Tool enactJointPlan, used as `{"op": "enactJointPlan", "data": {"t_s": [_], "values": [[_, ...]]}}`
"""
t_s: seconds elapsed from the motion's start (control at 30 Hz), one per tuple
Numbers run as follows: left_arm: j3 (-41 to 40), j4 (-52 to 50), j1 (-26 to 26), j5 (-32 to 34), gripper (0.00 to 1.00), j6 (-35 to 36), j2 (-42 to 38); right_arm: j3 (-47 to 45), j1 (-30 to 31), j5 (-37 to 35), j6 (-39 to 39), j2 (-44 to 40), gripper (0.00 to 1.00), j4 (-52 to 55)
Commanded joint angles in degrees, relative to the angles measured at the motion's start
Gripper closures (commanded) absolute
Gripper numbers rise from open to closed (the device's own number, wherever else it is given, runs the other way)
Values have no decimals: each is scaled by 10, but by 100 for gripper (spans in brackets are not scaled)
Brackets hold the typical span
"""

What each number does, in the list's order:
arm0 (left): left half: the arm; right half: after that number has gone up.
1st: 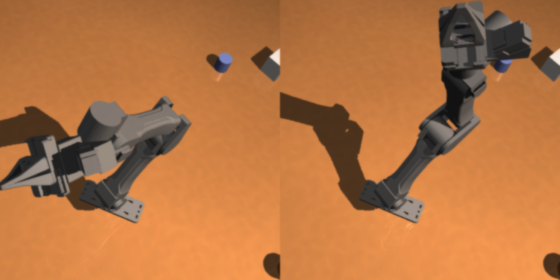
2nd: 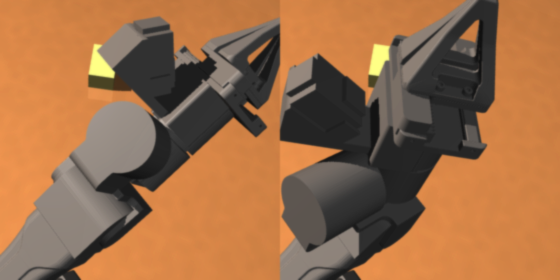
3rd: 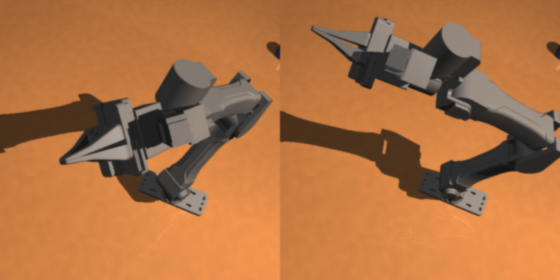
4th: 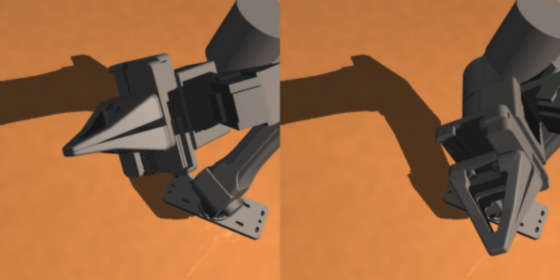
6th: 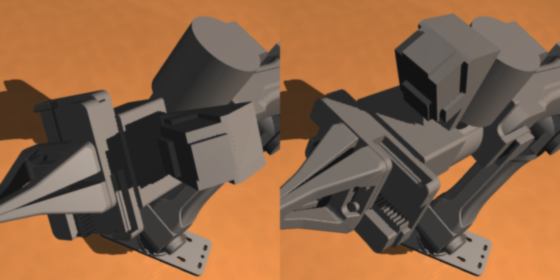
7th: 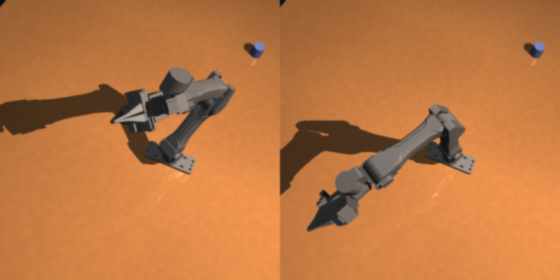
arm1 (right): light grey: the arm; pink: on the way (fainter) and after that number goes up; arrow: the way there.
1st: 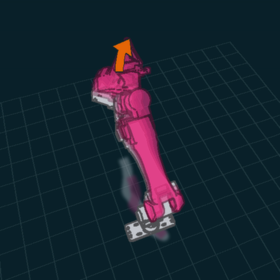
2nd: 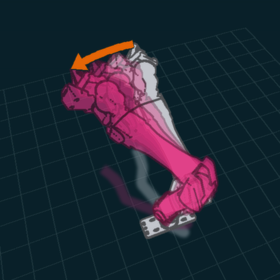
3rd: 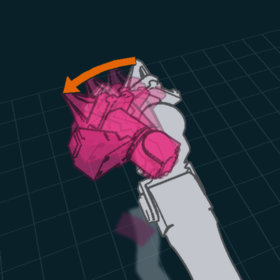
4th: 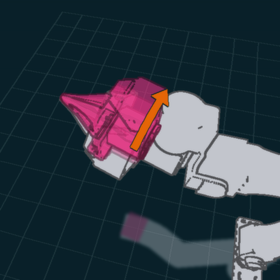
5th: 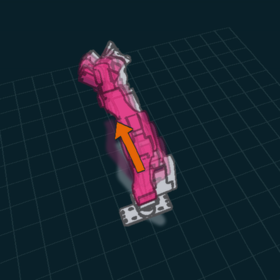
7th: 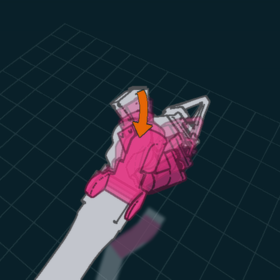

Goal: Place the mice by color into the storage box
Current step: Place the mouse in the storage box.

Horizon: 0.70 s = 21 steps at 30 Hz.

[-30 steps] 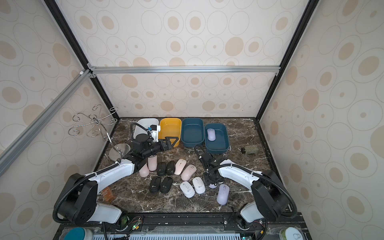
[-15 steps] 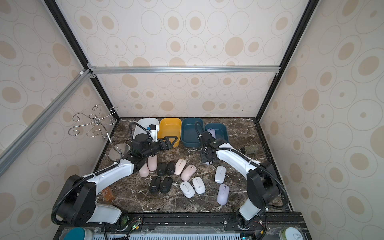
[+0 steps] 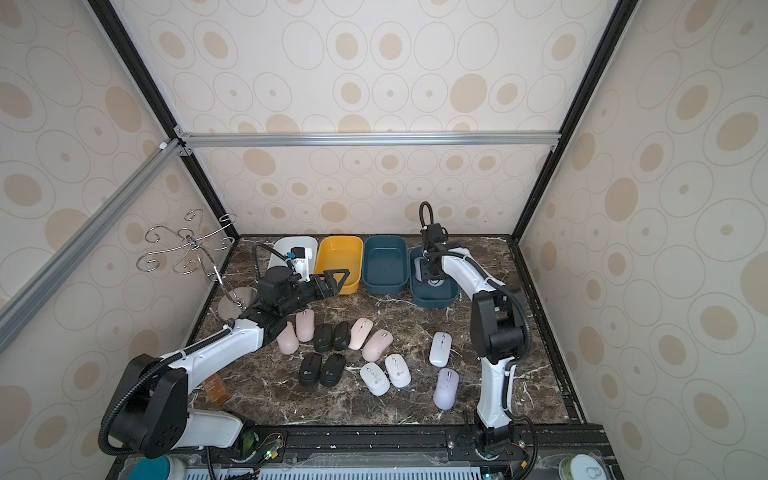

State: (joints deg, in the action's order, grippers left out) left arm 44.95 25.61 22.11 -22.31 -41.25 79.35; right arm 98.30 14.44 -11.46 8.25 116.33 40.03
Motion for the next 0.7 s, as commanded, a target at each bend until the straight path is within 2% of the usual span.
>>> {"op": "enactJointPlan", "data": {"t_s": [0.0,0.2,0.67], "values": [[19,1,-6,5,0,11,-9,65,-15,-9,-42,44,55,26],[19,0,-8,7,0,14,-6,141,-37,-2,-61,115,55,49],[22,1,-9,-2,0,8,5,230,-54,15,-83,196,54,83]]}}
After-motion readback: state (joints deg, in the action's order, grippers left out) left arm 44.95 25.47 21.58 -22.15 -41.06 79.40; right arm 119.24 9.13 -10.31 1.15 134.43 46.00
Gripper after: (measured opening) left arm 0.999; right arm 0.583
